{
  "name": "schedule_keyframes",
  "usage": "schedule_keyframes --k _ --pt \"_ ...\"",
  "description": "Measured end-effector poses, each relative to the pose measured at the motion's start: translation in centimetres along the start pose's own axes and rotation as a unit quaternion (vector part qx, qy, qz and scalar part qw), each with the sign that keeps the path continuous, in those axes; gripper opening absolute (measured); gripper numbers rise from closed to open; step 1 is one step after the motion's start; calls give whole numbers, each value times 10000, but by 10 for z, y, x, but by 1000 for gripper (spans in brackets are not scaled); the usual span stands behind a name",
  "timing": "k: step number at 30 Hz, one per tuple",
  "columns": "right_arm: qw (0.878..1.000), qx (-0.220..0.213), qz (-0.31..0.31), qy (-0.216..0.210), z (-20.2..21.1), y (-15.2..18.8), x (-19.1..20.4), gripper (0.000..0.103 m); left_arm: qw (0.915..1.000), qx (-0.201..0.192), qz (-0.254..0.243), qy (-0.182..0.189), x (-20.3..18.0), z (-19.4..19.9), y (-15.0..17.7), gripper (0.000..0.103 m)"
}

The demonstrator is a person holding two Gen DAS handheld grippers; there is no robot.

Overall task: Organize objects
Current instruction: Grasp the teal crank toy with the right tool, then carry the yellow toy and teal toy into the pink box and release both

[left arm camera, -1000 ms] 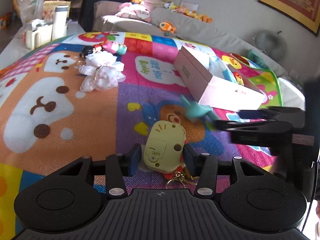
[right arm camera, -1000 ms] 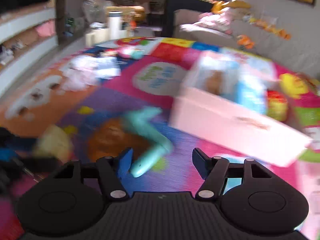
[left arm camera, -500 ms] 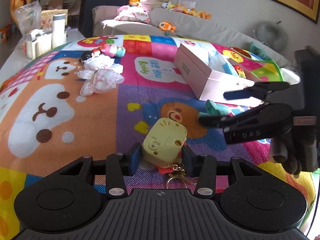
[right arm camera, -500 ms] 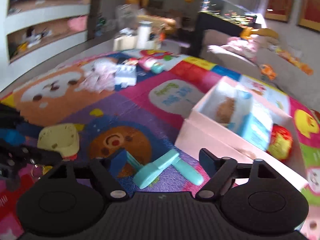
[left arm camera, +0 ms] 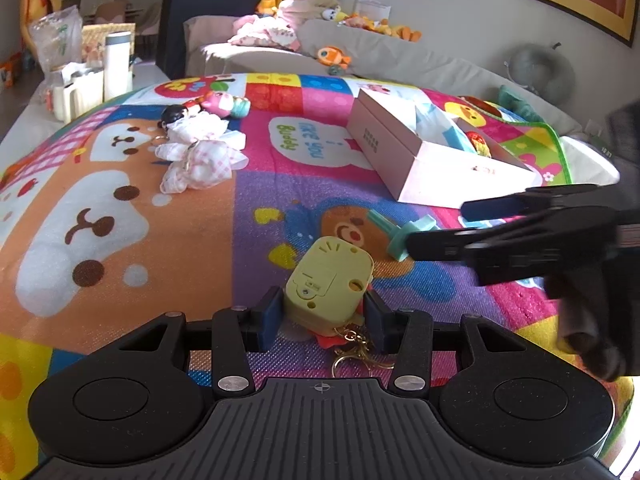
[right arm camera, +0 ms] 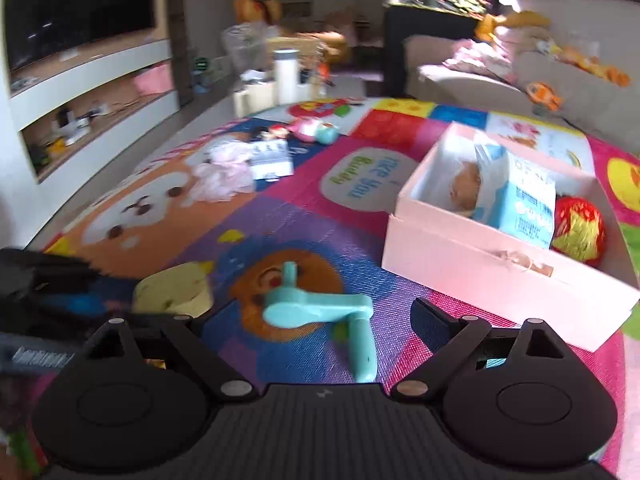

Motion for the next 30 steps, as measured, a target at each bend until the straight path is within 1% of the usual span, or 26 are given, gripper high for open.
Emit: schedule_keyframes --k 2,3,4,6,8,12,14,16,19,22,24,25,27,28,30 --pt "9999 98 -45 81 -12 -2 1 86 10000 15 -6 -13 0 0 -1 49" --pt "9998 183 -51 101 -16 -2 2 76 10000 30 -11 -25 0 0 -1 49" --pt "9995 277 -54 116 -19 -1 2 70 10000 42 -28 -41 -1 0 -2 49" --pt "9994 279 -26 182 -13 1 3 70 9999 43 -92 -84 -2 -1 -2 49" --pt "9996 198 96 198 0 7 3 70 9997 11 -178 -141 -4 -1 0 49" --pt "9995 -22 248 214 46 26 -1 70 9987 0 -411 -291 -12 1 1 47" --pt "9985 -234 323 379 73 37 -7 70 9989 -84 -454 -98 -19 7 -7 47" --pt "9973 -460 260 519 99 45 -18 70 9977 -334 -579 89 -31 20 -25 47" --pt "9944 -784 -41 706 130 52 -40 70 9929 -796 -824 318 -58 41 -68 47" --pt "9893 -1098 -366 889 150 56 -61 70 9866 -1281 -955 339 -88 53 -118 47" --pt "9862 -1226 -579 948 158 57 -74 70 9832 -1501 -1003 271 -106 48 -146 48" --pt "9849 -1272 -662 972 161 58 -79 70 9828 -1541 -982 271 -113 41 -158 48" --pt "9829 -1314 -806 1005 163 58 -87 70 9833 -1478 -979 417 -123 13 -175 48" --pt "9824 -1315 -879 995 162 59 -90 70 9846 -1375 -964 477 -124 -5 -178 48" --pt "9817 -1290 -1021 961 160 62 -94 70 9905 -1155 -621 420 -116 -35 -175 45"
Point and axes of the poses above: each gripper's, at about its wrist camera, not at the fingertips, and z roughly against the way its jaws point, x to its left, y to its underside, the point moved 3 cm from there along -z, roughly the way its jaws point, and after that the axes turned 9 degrees about x, right-handed, at the moved point
